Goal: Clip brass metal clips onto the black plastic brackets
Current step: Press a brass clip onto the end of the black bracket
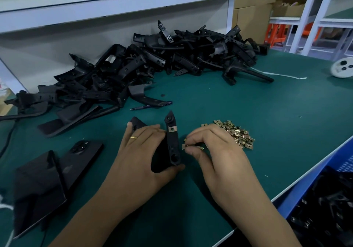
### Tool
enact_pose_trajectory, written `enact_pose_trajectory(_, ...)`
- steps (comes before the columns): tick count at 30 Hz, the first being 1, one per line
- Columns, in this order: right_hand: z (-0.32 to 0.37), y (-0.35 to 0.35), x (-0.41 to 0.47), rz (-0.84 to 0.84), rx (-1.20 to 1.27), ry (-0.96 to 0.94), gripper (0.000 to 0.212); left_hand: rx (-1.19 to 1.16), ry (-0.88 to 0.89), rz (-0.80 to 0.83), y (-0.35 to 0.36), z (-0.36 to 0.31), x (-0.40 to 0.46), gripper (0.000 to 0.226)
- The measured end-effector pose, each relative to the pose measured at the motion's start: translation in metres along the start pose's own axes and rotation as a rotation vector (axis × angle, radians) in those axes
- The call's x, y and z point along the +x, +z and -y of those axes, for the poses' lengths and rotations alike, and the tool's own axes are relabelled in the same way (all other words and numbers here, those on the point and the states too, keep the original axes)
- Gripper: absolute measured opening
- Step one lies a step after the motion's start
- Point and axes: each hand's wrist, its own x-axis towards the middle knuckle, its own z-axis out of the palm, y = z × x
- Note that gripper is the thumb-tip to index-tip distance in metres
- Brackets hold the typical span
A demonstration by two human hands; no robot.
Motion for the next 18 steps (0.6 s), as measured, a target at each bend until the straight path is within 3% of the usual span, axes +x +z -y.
enact_pose_trajectory(18, 0.0051, -0.0075, 0.0011, -0.007, 0.159, -0.018, 0.007, -0.058, 0.021, 0.035, -0.0015, -0.0059, -0.0009, 0.057)
